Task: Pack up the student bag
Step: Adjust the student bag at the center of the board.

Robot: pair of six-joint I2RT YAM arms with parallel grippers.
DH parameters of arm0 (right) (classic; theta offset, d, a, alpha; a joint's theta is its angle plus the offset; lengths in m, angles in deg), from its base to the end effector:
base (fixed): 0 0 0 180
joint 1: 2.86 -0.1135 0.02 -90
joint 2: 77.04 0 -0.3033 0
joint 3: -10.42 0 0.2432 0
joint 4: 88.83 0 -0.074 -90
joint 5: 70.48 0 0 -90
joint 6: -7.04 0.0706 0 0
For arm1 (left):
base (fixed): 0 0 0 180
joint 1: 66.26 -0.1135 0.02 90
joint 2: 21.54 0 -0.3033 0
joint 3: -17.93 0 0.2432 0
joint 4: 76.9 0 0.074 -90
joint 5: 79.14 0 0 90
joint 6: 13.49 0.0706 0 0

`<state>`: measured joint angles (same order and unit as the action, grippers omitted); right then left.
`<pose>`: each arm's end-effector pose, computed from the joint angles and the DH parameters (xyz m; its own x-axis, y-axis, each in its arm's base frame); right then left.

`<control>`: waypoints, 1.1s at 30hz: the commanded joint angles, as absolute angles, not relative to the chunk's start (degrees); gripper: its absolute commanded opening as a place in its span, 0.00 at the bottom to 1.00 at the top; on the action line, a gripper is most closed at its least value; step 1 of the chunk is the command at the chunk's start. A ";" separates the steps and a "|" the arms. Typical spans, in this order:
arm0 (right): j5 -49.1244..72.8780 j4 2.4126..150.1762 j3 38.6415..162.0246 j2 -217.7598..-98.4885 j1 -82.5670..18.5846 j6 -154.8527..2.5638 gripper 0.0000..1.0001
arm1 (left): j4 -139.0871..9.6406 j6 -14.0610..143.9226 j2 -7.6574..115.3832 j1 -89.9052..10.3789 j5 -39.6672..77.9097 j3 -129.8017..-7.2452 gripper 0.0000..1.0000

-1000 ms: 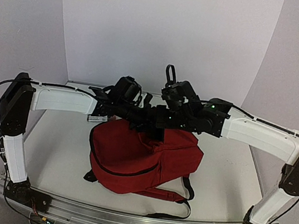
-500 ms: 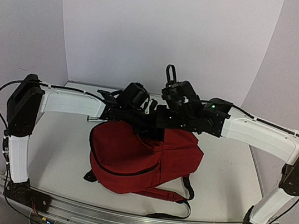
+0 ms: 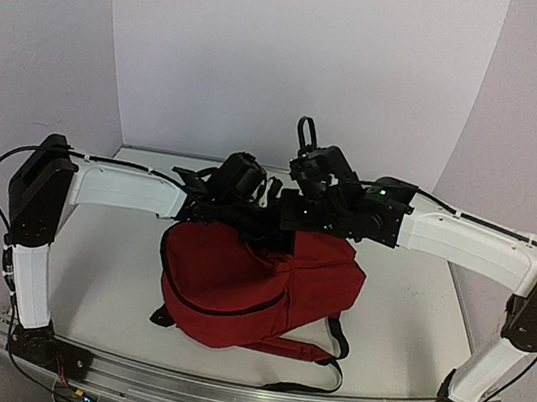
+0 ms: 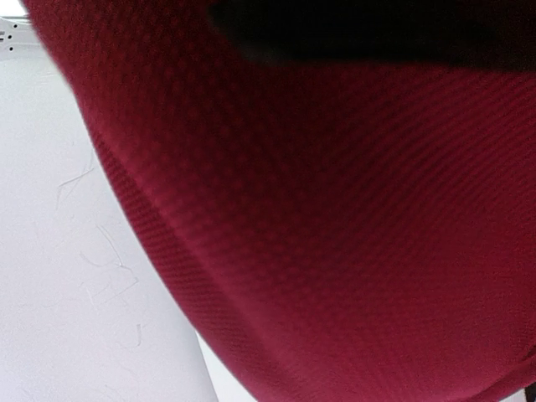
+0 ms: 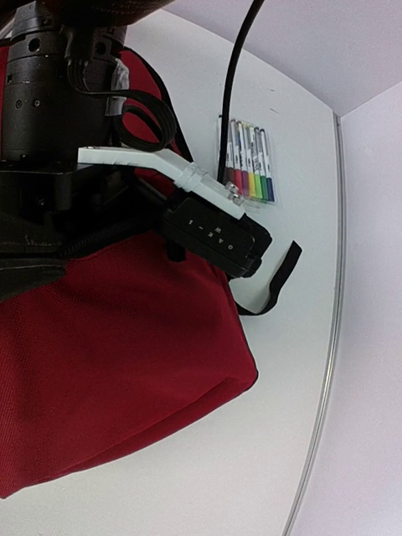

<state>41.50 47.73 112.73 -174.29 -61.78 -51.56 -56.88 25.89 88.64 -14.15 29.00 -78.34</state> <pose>0.2342 0.3374 0.3492 -0.6084 -0.0735 -0.7902 -0.3816 0.9001 0.2101 0.2761 -0.3905 0.2610 -0.9198 -0.0140 -0.3921 0.3115 0.5814 -0.7516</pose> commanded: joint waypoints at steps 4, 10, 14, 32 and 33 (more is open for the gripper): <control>42.52 51.67 111.97 -171.73 -62.20 -50.79 0.00 | -51.13 31.95 70.82 -13.09 24.99 -69.93 0.64; 43.09 51.69 111.76 -171.75 -62.20 -50.28 0.00 | -38.78 34.51 61.04 -13.65 22.52 -67.90 0.72; 42.75 51.67 111.65 -172.09 -62.20 -49.83 0.00 | -36.12 34.83 56.90 -15.14 23.05 -66.37 0.75; 40.67 51.65 109.81 -172.00 -62.24 -49.70 0.00 | -29.57 43.86 52.69 -29.14 27.10 -69.26 0.79; 41.38 51.30 109.44 -171.94 -62.25 -49.33 0.00 | -29.44 43.82 52.49 -30.86 27.98 -69.58 0.81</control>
<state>35.53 51.52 110.49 -173.73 -62.74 -49.88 -30.23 43.51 56.08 -24.55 26.70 -68.19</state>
